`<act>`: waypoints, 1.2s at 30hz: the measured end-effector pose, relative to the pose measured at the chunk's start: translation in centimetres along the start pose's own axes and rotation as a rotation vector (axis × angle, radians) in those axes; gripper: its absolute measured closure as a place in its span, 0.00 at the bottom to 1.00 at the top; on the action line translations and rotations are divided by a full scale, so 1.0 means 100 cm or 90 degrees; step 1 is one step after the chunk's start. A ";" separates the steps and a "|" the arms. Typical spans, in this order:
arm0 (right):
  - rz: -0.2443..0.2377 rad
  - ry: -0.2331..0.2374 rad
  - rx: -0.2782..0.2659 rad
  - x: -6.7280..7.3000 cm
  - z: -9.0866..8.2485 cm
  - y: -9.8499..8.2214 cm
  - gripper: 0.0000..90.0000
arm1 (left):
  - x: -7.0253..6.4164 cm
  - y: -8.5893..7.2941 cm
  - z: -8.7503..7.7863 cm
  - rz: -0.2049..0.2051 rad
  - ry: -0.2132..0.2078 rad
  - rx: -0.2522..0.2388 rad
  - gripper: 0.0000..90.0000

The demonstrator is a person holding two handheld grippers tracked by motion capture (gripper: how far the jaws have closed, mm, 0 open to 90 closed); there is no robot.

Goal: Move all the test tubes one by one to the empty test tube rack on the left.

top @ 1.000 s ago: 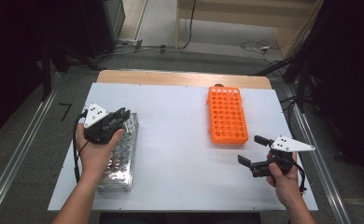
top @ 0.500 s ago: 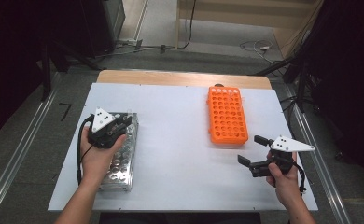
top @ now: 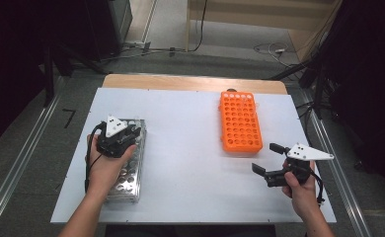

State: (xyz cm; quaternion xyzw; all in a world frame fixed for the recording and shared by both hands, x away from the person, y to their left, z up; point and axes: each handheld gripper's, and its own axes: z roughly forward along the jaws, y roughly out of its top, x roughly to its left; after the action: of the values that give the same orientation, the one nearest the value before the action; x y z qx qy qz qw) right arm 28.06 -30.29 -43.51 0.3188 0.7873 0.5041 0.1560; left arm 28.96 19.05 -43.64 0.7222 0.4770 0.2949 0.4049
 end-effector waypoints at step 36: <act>0.021 -0.010 -0.007 -0.011 0.010 0.011 0.00 | -0.005 -0.002 -0.045 -0.052 -0.138 -0.097 0.00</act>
State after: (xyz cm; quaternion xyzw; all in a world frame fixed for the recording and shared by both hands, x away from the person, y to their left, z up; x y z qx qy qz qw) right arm 29.86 -29.96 -43.05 0.3345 0.7779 0.5086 0.1558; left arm 25.07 19.97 -41.57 0.6969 0.4357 0.2337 0.5195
